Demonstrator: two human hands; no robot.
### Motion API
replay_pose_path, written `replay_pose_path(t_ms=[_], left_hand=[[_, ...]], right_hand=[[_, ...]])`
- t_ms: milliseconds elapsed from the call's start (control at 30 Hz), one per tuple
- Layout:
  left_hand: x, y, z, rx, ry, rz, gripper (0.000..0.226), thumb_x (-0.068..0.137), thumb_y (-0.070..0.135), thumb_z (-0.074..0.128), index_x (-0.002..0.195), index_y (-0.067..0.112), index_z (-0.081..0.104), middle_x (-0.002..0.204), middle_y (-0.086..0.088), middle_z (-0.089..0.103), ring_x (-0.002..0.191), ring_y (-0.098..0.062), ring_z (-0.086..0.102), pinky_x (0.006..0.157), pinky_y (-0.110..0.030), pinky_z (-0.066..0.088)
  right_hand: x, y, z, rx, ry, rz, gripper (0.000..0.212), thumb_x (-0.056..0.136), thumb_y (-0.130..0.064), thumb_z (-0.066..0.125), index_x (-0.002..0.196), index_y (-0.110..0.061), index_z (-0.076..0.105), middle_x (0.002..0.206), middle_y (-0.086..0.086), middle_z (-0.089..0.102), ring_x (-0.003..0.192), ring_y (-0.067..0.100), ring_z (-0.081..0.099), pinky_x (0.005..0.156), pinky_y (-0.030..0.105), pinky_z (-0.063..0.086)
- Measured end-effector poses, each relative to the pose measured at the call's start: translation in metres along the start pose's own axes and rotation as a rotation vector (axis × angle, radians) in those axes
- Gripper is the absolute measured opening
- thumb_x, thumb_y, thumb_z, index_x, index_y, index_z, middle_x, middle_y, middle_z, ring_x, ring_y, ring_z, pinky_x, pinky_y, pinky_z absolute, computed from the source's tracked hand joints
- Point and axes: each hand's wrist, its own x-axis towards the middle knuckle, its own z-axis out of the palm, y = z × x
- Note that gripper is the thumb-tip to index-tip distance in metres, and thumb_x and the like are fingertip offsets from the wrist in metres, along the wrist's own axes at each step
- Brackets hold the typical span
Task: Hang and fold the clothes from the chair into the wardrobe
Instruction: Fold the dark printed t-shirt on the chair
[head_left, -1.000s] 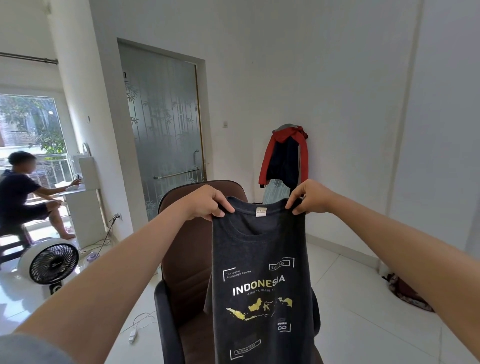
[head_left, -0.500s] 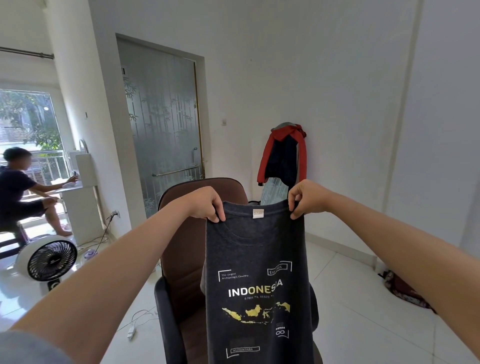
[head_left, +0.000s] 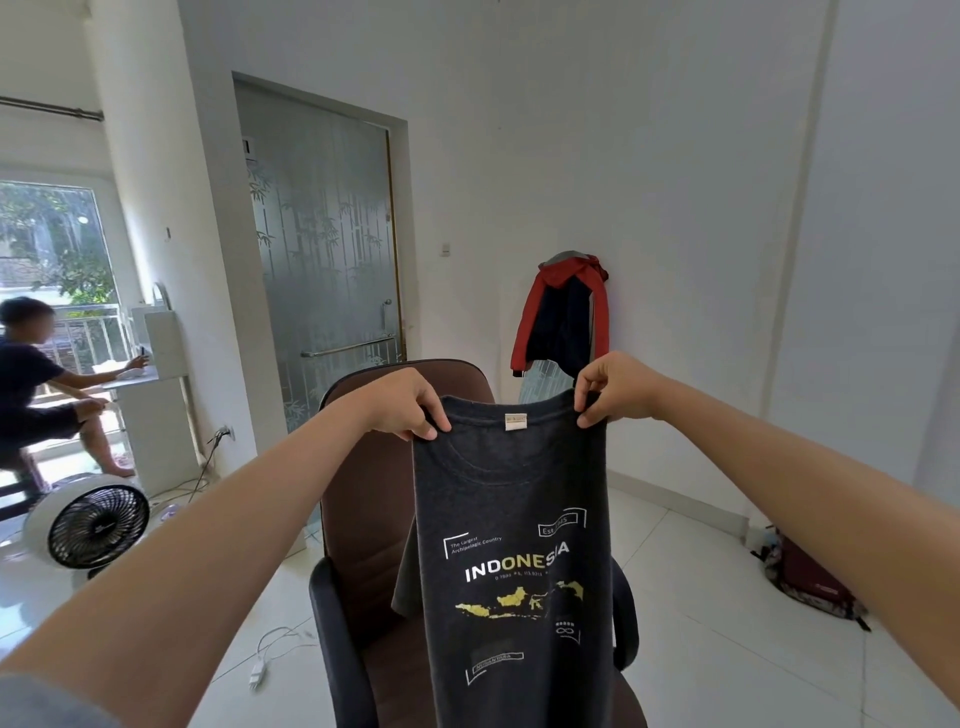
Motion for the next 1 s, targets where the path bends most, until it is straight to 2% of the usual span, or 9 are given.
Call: replay_pose_path(t_ms=[133,200,300,433,500,667,800,900,1000], left_hand=[[-0.005,-0.003,0.001,-0.005,0.023,0.062,0.023,0.084,0.0,0.064,0.091,0.018,0.075,0.105,-0.002,0.064,0.097,-0.026,0.062,0.083,-0.038,0.057],[-0.008,-0.001,0.001,0.009,-0.005,0.059,0.026,0.086,0.0,0.061,0.09,0.022,0.075,0.108,-0.002,0.063,0.097,-0.026,0.062,0.083,-0.038,0.057],[-0.012,0.003,0.001,0.1,-0.112,-0.036,0.03,0.09,0.001,0.054,0.094,0.023,0.074,0.11,-0.005,0.064,0.089,-0.024,0.068,0.077,-0.034,0.058],[-0.02,0.008,0.006,0.179,-0.194,-0.138,0.029,0.093,-0.001,0.048,0.099,0.015,0.071,0.1,-0.018,0.07,0.081,-0.024,0.072,0.071,-0.032,0.058],[-0.023,0.007,0.01,0.175,-0.173,-0.154,0.029,0.092,-0.003,0.048,0.099,0.013,0.071,0.098,-0.016,0.07,0.08,-0.023,0.072,0.071,-0.032,0.059],[-0.027,0.002,0.015,0.097,-0.128,-0.17,0.027,0.092,-0.003,0.049,0.099,0.011,0.071,0.104,-0.011,0.068,0.082,-0.019,0.072,0.073,-0.033,0.059],[-0.033,0.001,0.016,0.027,-0.1,-0.135,0.029,0.092,-0.003,0.049,0.096,0.014,0.072,0.104,-0.008,0.069,0.087,-0.015,0.071,0.065,-0.026,0.058],[-0.034,0.0,0.016,0.039,-0.087,-0.122,0.029,0.091,-0.002,0.05,0.096,0.016,0.073,0.103,-0.007,0.069,0.088,-0.014,0.071,0.067,-0.026,0.058],[-0.033,0.001,0.016,0.043,-0.05,-0.064,0.027,0.087,0.0,0.056,0.088,0.02,0.074,0.098,-0.007,0.07,0.088,-0.013,0.069,0.067,-0.02,0.052]], right_hand=[[-0.002,0.002,0.002,-0.019,0.019,0.03,0.016,0.072,0.002,0.077,0.07,-0.012,0.068,0.086,0.007,0.066,0.084,0.023,0.065,0.072,0.034,0.06],[-0.003,0.003,0.004,-0.028,0.025,0.044,0.018,0.073,0.002,0.077,0.069,-0.012,0.067,0.085,0.006,0.065,0.083,0.022,0.064,0.073,0.037,0.06],[-0.005,0.004,0.008,-0.049,0.025,0.054,0.019,0.073,0.002,0.077,0.069,-0.013,0.066,0.086,0.008,0.065,0.081,0.022,0.065,0.072,0.036,0.06],[-0.006,0.001,0.015,-0.074,0.02,0.047,0.016,0.073,0.001,0.077,0.071,-0.012,0.068,0.085,0.009,0.066,0.08,0.022,0.065,0.07,0.035,0.06],[-0.006,-0.001,0.017,-0.085,0.025,0.039,0.016,0.073,0.001,0.077,0.071,-0.012,0.068,0.087,0.011,0.067,0.08,0.022,0.066,0.07,0.036,0.061],[-0.011,-0.005,0.016,-0.085,0.025,0.039,0.016,0.074,0.001,0.076,0.071,-0.012,0.068,0.08,0.006,0.066,0.074,0.017,0.064,0.063,0.026,0.058],[-0.015,-0.003,0.015,-0.092,0.037,0.046,0.015,0.074,0.001,0.077,0.072,-0.01,0.068,0.082,0.009,0.067,0.075,0.02,0.065,0.066,0.03,0.06],[-0.018,-0.003,0.016,-0.094,0.024,0.045,0.016,0.073,0.001,0.077,0.071,-0.011,0.067,0.083,0.01,0.067,0.077,0.021,0.065,0.07,0.036,0.061],[-0.019,-0.003,0.015,-0.081,0.025,0.05,0.018,0.072,0.0,0.078,0.069,-0.012,0.066,0.078,0.007,0.065,0.075,0.02,0.064,0.068,0.034,0.06]])
